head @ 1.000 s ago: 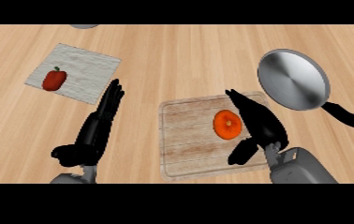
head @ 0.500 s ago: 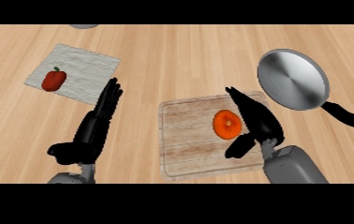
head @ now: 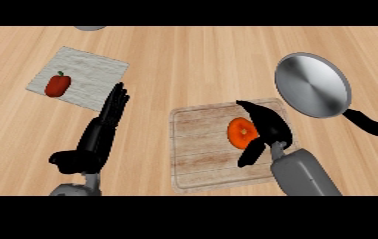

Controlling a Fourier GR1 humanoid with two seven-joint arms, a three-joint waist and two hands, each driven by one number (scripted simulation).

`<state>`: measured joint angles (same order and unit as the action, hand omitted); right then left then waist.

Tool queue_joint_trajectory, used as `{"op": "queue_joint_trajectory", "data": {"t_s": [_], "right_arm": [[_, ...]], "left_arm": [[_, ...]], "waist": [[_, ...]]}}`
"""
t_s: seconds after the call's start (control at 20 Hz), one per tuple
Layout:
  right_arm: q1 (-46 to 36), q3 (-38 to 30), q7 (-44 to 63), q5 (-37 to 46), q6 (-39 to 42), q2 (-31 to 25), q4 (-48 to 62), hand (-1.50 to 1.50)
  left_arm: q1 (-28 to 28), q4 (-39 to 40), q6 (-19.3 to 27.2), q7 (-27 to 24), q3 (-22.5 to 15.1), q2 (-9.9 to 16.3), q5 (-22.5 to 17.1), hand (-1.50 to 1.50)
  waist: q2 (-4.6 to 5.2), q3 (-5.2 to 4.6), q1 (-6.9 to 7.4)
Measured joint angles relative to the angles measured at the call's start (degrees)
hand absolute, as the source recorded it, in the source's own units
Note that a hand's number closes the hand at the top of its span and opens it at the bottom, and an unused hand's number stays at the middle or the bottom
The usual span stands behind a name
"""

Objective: Pick the squash from the cutting board and place it in the pan

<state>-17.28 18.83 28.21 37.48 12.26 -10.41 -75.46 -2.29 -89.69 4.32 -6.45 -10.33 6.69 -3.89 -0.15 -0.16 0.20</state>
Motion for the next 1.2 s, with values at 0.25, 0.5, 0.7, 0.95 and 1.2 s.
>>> {"op": "queue_joint_trajectory", "data": {"t_s": [0.25, 0.5, 0.7, 0.95, 1.2], "right_arm": [[-2.5, 1.2, -3.2, 3.6, 1.1, -0.6, 3.6, 1.5], [-2.7, 1.0, -5.5, 6.5, 0.7, -0.5, 3.8, 1.5], [-2.0, 0.6, -8.2, 9.7, -2.6, -0.2, 4.0, 1.5], [-0.8, -0.7, -8.6, 12.8, -7.4, -0.6, 0.6, 1.5], [6.6, 3.7, -11.6, 14.4, -6.9, -3.6, -13.3, 1.5]], "left_arm": [[0.3, -1.1, 0.2, 1.2, -0.5, -0.8, 0.7, 0.0], [1.0, -0.4, -0.7, -0.2, 0.3, -1.3, 0.9, 0.0], [0.4, 0.2, -0.4, -0.1, 0.6, -1.9, 2.0, 0.0], [0.8, 0.1, -1.2, -0.4, 1.1, -1.9, 1.9, 0.0], [0.9, 0.0, -1.2, -0.1, 1.7, -1.9, 1.9, 0.0]], "waist": [[-0.5, -0.46, -0.15], [-0.6, -0.44, -0.15], [-0.61, -0.4, -0.14], [-0.29, -0.13, -0.28], [-0.24, 0.04, -0.94]]}}
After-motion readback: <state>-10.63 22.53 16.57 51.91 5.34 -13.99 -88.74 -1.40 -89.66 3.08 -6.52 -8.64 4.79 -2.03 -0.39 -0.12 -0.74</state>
